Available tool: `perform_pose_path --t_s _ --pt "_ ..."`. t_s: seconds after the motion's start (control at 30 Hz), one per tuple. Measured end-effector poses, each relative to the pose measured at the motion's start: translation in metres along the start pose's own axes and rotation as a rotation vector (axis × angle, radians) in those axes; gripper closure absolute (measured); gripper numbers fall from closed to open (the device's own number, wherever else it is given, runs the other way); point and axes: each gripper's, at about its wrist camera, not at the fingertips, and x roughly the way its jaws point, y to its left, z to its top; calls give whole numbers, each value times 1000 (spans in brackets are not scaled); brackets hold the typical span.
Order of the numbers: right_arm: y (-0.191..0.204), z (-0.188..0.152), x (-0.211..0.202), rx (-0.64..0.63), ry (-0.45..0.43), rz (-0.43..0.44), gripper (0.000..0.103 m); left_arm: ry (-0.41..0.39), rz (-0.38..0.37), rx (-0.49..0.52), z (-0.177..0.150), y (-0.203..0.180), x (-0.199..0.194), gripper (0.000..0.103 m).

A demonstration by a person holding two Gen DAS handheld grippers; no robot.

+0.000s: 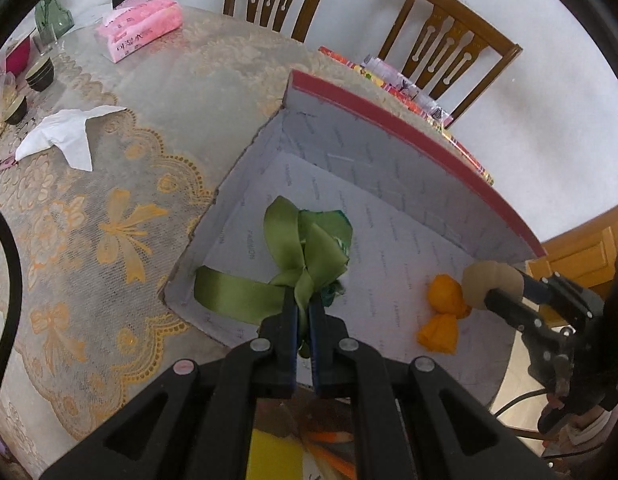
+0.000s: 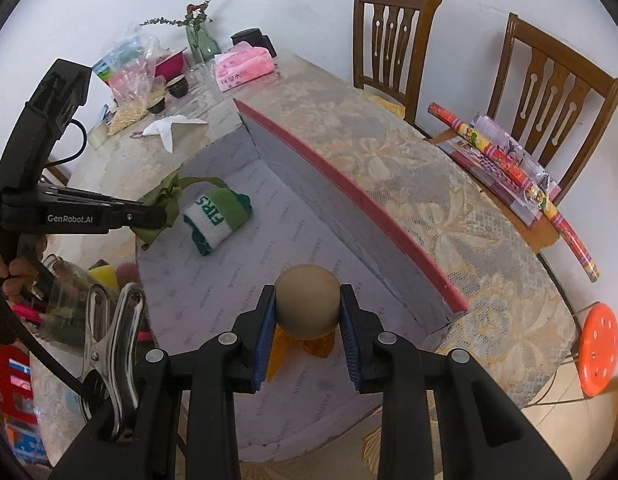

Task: Organize soft objects
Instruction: 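Lower the green ribbon and beige ball into the box with both grippers, then open both grippers to release the ribbon and ball in the box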

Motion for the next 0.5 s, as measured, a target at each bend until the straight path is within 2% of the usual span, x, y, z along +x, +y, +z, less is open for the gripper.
perform_pose_path --t_s 0.2,0.33,0.43,0.5 --pt "0 -1 2 -9 2 -1 71 9 -6 14 1 -3 4 98" --pt "-1 -3 1 3 -4 6 71 1 13 5 3 -1 1 93" --pt "-3 -3 0 13 -9 6 69 -7 28 -1 3 -1 -4 84" --pt "-4 -3 -3 19 -18 7 67 -11 46 -4 3 0 -6 82"
